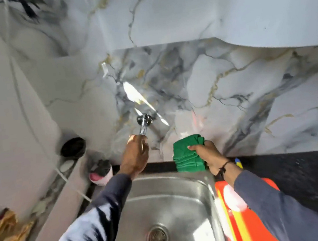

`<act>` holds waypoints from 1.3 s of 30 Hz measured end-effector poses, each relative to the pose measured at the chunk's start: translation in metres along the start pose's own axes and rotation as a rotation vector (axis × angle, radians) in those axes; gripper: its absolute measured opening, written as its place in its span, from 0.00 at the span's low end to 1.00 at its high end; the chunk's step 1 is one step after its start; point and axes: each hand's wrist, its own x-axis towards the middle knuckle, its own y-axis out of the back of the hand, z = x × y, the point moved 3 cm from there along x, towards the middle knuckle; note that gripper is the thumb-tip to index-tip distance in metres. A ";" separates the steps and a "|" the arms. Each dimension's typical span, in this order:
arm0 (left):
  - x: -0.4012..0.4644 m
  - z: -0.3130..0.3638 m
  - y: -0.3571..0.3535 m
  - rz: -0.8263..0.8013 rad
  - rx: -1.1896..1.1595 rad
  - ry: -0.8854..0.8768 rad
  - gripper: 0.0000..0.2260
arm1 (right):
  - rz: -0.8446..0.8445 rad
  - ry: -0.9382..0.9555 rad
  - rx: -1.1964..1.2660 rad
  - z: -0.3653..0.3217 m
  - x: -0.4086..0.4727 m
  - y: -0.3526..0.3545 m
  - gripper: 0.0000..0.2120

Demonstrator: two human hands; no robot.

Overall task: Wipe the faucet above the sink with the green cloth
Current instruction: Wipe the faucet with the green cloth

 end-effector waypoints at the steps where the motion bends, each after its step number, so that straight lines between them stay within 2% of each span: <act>1: 0.014 -0.012 0.013 0.072 0.046 -0.034 0.15 | 0.035 0.029 0.031 -0.011 0.007 -0.013 0.04; 3: 0.047 -0.031 0.035 0.188 0.174 -0.105 0.21 | 0.116 0.139 0.016 -0.036 0.020 -0.042 0.03; 6: 0.103 -0.054 0.055 0.196 0.409 -0.214 0.28 | 0.277 0.541 -0.278 -0.071 0.036 -0.091 0.10; 7: 0.123 -0.060 0.059 0.204 0.490 -0.271 0.29 | 0.271 0.691 -0.398 -0.080 0.041 -0.112 0.15; 9: 0.161 -0.067 0.063 0.267 0.662 -0.394 0.29 | 0.141 0.877 -0.697 -0.087 0.056 -0.157 0.24; 12: 0.193 -0.068 0.058 0.335 0.765 -0.538 0.29 | 0.029 0.978 -1.148 -0.082 0.076 -0.190 0.24; 15: 0.218 -0.080 0.044 0.389 0.750 -0.583 0.29 | 0.020 1.020 -1.206 -0.083 0.098 -0.193 0.25; 17: 0.226 -0.084 0.038 0.419 0.702 -0.589 0.29 | 0.011 1.015 -1.057 -0.077 0.107 -0.185 0.27; 19: 0.230 -0.088 0.032 0.465 0.688 -0.606 0.28 | -0.045 0.913 -0.715 -0.067 0.109 -0.180 0.29; 21: 0.234 -0.091 0.030 0.479 0.681 -0.622 0.27 | 0.047 0.790 -0.465 -0.049 0.118 -0.182 0.32; 24: 0.233 -0.092 0.030 0.506 0.668 -0.630 0.27 | 0.290 0.652 -0.311 -0.025 0.125 -0.184 0.36; 26: 0.231 -0.090 0.031 0.489 0.650 -0.629 0.27 | 0.336 0.549 -0.331 -0.021 0.126 -0.181 0.28; 28: 0.227 -0.087 0.033 0.474 0.640 -0.629 0.28 | 0.247 0.386 -0.200 -0.022 0.127 -0.177 0.10; 29: 0.226 -0.086 0.035 0.464 0.639 -0.625 0.28 | 0.240 0.287 -0.113 -0.024 0.125 -0.174 0.08; 30: 0.225 -0.085 0.036 0.450 0.630 -0.619 0.28 | 0.224 0.205 -0.046 -0.019 0.123 -0.167 0.11; 32: 0.223 -0.084 0.038 0.423 0.621 -0.623 0.29 | 0.149 0.154 -0.002 -0.016 0.110 -0.163 0.10; 33: 0.222 -0.084 0.039 0.413 0.622 -0.627 0.29 | 0.117 0.106 0.089 -0.014 0.106 -0.166 0.12; 36: 0.221 -0.083 0.042 0.394 0.614 -0.614 0.30 | 0.165 0.022 0.301 -0.019 0.096 -0.174 0.15; 39: 0.221 -0.084 0.040 0.390 0.623 -0.618 0.29 | 0.107 -0.018 0.475 -0.036 0.095 -0.193 0.16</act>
